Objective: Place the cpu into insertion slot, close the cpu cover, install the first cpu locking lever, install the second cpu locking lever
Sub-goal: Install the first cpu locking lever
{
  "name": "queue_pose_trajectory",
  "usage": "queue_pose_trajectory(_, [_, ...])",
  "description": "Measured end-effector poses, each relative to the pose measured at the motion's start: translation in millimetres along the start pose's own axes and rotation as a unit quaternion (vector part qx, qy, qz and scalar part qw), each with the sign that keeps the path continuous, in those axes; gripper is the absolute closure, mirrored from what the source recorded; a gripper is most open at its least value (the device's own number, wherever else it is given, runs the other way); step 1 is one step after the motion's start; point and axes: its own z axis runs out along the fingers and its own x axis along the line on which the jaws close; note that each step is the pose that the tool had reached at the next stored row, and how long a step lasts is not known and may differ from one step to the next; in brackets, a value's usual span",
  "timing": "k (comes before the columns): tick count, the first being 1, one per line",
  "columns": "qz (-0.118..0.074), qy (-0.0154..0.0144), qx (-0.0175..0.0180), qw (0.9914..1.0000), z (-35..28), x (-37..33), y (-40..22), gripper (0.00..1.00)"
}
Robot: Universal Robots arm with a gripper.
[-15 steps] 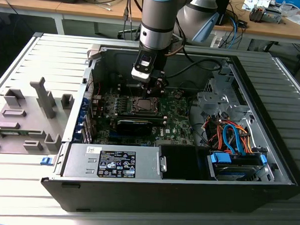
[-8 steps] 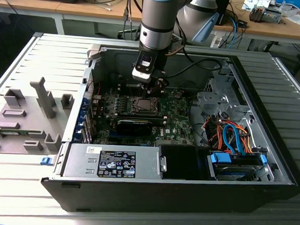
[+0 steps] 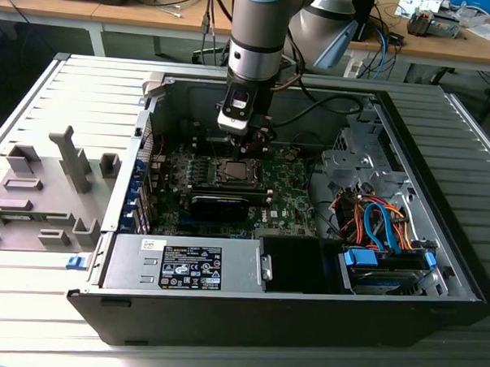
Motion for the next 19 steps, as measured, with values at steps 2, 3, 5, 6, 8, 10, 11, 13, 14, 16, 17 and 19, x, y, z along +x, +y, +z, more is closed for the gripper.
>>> queue_pose_trajectory(2, [-0.003,-0.0001,0.0000,1.00000,0.0,0.0,0.0,0.89])
queue_pose_trajectory(3, [-0.004,-0.0002,0.0000,0.99999,0.0,0.0,0.0,0.89])
queue_pose_trajectory(5, [-0.008,-0.0003,0.0000,0.99997,0.0,0.0,0.0,0.89])
queue_pose_trajectory(6, [-0.009,-0.0004,0.0000,0.99996,0.0,0.0,0.0,0.89])
queue_pose_trajectory(8, [-0.013,-0.0005,0.0000,0.99992,0.0,0.0,0.0,0.89])
queue_pose_trajectory(10, [-0.016,-0.0006,0.0000,0.99988,0.0,0.0,0.0,0.89])
queue_pose_trajectory(11, [-0.019,-0.0007,0.0000,0.99983,0.0,0.0,0.0,0.89])
queue_pose_trajectory(13, [-0.022,-0.0008,0.0000,0.99975,0.0,0.0,0.0,0.89])
queue_pose_trajectory(14, [-0.024,-0.0009,0.0000,0.99972,0.0,0.0,0.0,0.89])
queue_pose_trajectory(16, [-0.027,-0.0010,0.0000,0.99964,0.0,0.0,0.0,0.89])
queue_pose_trajectory(17, [-0.029,-0.0011,0.0000,0.99957,0.0,0.0,0.0,0.89])
queue_pose_trajectory(19, [-0.034,-0.0013,0.0000,0.99941,0.0,0.0,0.0,0.89])
